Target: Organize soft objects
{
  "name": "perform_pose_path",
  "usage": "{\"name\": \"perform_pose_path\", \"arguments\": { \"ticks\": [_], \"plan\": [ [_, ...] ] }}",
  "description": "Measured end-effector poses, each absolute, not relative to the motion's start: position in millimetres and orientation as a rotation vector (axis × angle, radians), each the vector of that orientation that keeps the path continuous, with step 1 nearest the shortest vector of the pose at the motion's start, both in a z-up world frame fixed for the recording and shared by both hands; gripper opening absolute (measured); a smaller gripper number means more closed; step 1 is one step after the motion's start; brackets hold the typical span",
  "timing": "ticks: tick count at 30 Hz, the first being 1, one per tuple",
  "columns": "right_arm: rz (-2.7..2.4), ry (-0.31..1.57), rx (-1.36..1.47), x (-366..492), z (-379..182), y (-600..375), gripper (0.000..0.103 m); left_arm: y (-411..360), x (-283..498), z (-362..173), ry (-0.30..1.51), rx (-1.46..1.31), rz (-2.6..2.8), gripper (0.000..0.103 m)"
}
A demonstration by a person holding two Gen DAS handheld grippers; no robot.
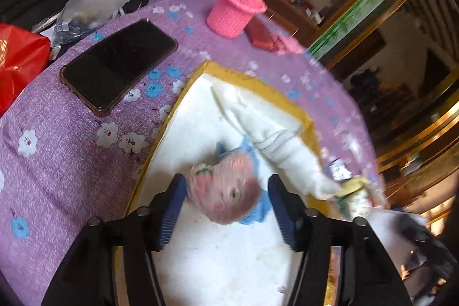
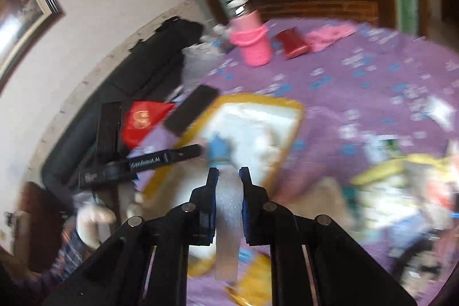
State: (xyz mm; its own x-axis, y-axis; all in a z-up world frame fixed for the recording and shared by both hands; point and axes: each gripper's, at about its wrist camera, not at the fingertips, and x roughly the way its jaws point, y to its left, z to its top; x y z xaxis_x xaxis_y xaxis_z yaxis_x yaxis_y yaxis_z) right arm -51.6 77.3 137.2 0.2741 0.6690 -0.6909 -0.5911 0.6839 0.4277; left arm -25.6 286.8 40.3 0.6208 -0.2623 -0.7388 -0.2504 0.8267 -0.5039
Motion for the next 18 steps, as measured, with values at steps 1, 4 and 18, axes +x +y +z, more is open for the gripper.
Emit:
{"name": "perform_pose_path", "arguments": {
  "ticks": [1, 4, 18],
  "plan": [
    [0.867, 1.001, 0.103, -50, 131, 88, 0.013, 289, -33, 44, 0.892, -0.631, -0.014, 0.067],
    [0.881, 1.100, 0.088, -36, 102, 123, 0.013, 293, -52, 56, 0.843, -0.612, 0.008, 0.067],
    [0.674, 1.062, 0.179, 31, 79, 123, 0.041, 289, -99, 86, 0.709, -0.543, 0.017, 0.075]
  ]
}}
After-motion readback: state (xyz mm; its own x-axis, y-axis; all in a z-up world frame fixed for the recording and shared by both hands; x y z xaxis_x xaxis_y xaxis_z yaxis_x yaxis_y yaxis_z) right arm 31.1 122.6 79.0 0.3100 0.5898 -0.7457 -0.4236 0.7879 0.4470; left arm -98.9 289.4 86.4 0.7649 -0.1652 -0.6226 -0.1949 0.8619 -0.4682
